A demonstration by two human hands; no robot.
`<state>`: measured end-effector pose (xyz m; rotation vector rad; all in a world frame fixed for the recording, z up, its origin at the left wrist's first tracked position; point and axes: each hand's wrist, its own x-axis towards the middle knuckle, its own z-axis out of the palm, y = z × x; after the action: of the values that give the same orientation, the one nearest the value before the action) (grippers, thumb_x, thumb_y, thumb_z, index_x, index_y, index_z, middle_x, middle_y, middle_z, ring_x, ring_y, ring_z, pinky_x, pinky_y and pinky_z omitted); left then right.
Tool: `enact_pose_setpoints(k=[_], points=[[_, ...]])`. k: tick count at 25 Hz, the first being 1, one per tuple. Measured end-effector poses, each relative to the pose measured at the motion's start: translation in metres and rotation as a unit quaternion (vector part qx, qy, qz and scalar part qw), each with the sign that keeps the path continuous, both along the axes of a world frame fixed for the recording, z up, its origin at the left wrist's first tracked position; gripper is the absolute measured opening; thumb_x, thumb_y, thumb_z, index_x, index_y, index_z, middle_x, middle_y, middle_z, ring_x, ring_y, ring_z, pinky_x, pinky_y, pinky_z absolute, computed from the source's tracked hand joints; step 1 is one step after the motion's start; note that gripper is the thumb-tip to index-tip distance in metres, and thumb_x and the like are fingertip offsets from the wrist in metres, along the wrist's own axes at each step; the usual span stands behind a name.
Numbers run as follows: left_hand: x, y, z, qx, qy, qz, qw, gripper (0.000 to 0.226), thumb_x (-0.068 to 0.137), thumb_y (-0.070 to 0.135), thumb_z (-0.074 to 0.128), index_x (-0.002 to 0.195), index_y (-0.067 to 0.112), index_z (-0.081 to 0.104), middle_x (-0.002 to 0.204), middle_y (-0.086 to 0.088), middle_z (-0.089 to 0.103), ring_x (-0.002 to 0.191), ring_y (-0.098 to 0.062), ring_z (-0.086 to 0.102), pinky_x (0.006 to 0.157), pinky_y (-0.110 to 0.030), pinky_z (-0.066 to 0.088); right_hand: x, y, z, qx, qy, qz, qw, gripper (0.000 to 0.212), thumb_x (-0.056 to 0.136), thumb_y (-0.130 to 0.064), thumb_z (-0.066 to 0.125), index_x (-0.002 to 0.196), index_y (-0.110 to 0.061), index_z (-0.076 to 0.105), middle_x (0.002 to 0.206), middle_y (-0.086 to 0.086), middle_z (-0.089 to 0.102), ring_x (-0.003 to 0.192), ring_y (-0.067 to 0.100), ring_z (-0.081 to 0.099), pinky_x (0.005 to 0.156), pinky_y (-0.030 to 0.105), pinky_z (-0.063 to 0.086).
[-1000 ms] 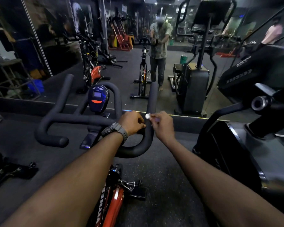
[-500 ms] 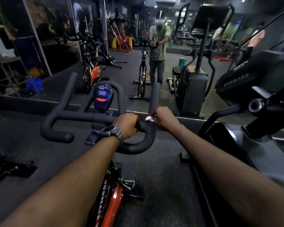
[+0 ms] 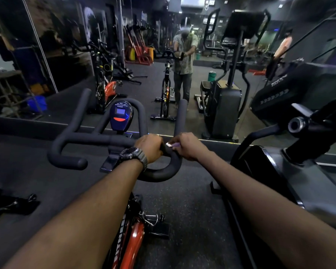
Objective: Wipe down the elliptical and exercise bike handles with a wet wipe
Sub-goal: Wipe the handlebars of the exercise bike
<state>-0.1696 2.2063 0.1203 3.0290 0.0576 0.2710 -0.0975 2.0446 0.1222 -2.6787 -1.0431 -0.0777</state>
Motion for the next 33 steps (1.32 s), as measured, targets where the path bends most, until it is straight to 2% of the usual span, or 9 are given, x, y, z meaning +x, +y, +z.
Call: enact_pose_setpoints(k=[4,6,9,11,14,18,23,27,33], points=[[-0.007,0.002,-0.002,0.005,-0.025,0.007,1.0,0.025,0.087,0.019,0.057,0.109,0.019,0.067,0.107,-0.009,0.07,0.101,-0.034,0.067,0.076,-0.038,0.053,-0.013,0.032,-0.002,-0.013,-0.029,-0.046,0.998,0.02,0.088,-0.017,0.058,0.102,-0.006,0.066,0.101,0.02,0.067,0.094,0.04,0.064,0.075,0.038,0.05],[-0.011,0.008,-0.002,-0.009,-0.055,0.01,0.998,0.026,0.085,0.016,0.056,0.109,0.021,0.068,0.105,-0.006,0.069,0.1,-0.033,0.066,0.076,-0.039,0.054,-0.016,0.038,-0.001,-0.02,-0.026,-0.048,0.998,0.023,0.09,-0.02,0.058,0.103,-0.003,0.063,0.103,0.021,0.065,0.095,0.041,0.063,0.076,0.039,0.05],[-0.014,0.017,-0.004,0.021,-0.049,0.001,0.999,0.024,0.084,0.014,0.059,0.104,0.017,0.073,0.106,-0.003,0.065,0.104,-0.029,0.061,0.082,-0.041,0.054,0.002,0.021,0.004,-0.043,-0.008,-0.044,0.998,0.029,0.089,-0.037,0.064,0.108,-0.016,0.073,0.101,0.015,0.071,0.097,0.036,0.066,0.077,0.036,0.052],[-0.016,0.02,-0.004,0.027,-0.053,0.004,0.998,0.024,0.084,0.011,0.06,0.104,0.015,0.073,0.108,-0.004,0.063,0.105,-0.028,0.059,0.085,-0.041,0.053,0.003,0.025,0.004,-0.028,-0.007,-0.057,0.998,0.025,0.089,-0.034,0.065,0.108,-0.02,0.075,0.1,0.014,0.072,0.097,0.035,0.066,0.077,0.034,0.052],[-0.016,0.022,-0.006,0.033,-0.063,0.006,0.997,0.023,0.084,0.008,0.059,0.104,0.01,0.07,0.106,-0.008,0.062,0.102,-0.031,0.059,0.084,-0.043,0.053,-0.019,0.048,0.005,-0.022,-0.028,-0.019,0.999,0.024,0.091,-0.023,0.059,0.108,-0.015,0.073,0.102,0.015,0.071,0.099,0.035,0.064,0.08,0.035,0.051],[-0.016,0.027,-0.008,0.023,-0.067,0.015,0.997,0.02,0.084,0.02,0.063,0.1,0.017,0.074,0.103,-0.002,0.061,0.101,-0.027,0.058,0.08,-0.041,0.054,0.005,0.021,0.01,-0.044,-0.006,-0.01,0.999,0.022,0.089,-0.026,0.065,0.108,-0.024,0.076,0.105,0.006,0.074,0.101,0.028,0.068,0.087,0.035,0.055],[-0.017,0.027,-0.005,0.025,-0.063,0.03,0.997,0.015,0.085,0.012,0.062,0.099,0.007,0.067,0.103,-0.011,0.06,0.1,-0.033,0.06,0.078,-0.042,0.053,-0.011,0.061,-0.003,-0.058,-0.056,-0.006,0.997,0.025,0.089,-0.024,0.059,0.106,-0.01,0.07,0.1,0.016,0.069,0.095,0.036,0.065,0.072,0.034,0.049],[-0.015,0.035,-0.006,0.008,-0.058,0.025,0.998,0.014,0.084,0.011,0.063,0.096,0.008,0.068,0.104,-0.009,0.058,0.1,-0.033,0.062,0.08,-0.042,0.053,0.016,0.024,0.015,-0.078,-0.009,0.014,0.997,0.021,0.089,-0.027,0.065,0.107,-0.023,0.076,0.102,0.007,0.075,0.101,0.028,0.067,0.086,0.031,0.053],[-0.016,0.038,-0.005,0.002,-0.059,0.022,0.998,0.012,0.081,0.004,0.058,0.091,0.002,0.065,0.1,-0.015,0.059,0.097,-0.039,0.061,0.079,-0.047,0.053,-0.012,0.07,-0.001,-0.06,-0.066,0.026,0.996,0.023,0.09,-0.023,0.059,0.106,-0.017,0.072,0.099,0.014,0.071,0.095,0.036,0.066,0.078,0.036,0.052]])
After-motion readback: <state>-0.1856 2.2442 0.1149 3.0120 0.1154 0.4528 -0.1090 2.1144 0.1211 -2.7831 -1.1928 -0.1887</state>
